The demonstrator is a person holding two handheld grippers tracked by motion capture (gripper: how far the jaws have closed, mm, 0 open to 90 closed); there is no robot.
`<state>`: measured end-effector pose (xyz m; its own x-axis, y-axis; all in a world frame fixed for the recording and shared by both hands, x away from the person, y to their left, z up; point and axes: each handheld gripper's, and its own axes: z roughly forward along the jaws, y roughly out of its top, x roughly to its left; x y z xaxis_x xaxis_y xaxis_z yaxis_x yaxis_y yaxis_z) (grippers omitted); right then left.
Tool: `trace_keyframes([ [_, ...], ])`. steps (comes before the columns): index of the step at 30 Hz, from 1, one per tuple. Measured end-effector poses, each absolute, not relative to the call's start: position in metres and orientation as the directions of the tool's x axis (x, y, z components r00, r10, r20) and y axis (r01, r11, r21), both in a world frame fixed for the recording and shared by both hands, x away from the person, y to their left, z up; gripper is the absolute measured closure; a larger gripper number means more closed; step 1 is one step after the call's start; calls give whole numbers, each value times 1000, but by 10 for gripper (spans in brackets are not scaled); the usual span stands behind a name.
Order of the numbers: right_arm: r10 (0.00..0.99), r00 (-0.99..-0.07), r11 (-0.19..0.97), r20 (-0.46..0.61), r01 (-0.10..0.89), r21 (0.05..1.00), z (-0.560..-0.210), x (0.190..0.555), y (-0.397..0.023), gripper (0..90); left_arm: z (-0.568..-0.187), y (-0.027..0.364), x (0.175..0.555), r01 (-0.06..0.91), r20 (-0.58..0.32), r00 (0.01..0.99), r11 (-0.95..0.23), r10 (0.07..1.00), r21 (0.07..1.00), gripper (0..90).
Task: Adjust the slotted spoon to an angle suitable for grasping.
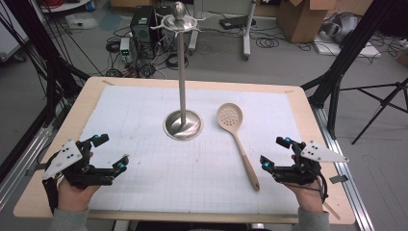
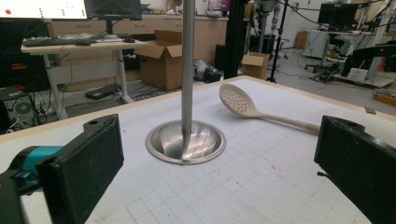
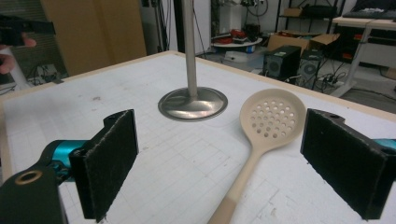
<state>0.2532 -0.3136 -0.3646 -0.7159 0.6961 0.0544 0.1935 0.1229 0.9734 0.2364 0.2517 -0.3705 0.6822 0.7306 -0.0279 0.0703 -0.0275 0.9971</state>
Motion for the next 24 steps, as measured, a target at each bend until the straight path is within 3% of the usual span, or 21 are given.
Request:
trace_keyframes([
  [9, 669, -742, 158, 45, 202, 967, -372, 258, -303, 108, -369, 251, 236, 62, -21, 688, -30, 726, 998, 17],
  [15, 654, -756, 176, 20, 177, 968, -374, 260, -298, 175, -368, 253, 235, 39, -11, 665, -20, 747, 999, 17],
  [19, 661, -750, 177, 19, 181, 967, -376, 261, -298, 283, -369, 251, 237, 46, -9, 671, -29, 742, 999, 17],
  [20, 660, -751, 178, 27, 192, 965, -378, 262, -298, 360, -369, 251, 236, 49, -10, 676, -31, 737, 998, 17],
  [23, 659, -751, 185, 33, 205, 961, -381, 264, -296, 414, -369, 251, 236, 48, -9, 676, -32, 737, 998, 17],
  [24, 665, -746, 196, 31, 215, 957, -384, 265, -295, 493, -368, 251, 235, 49, -11, 678, -30, 735, 998, 18],
])
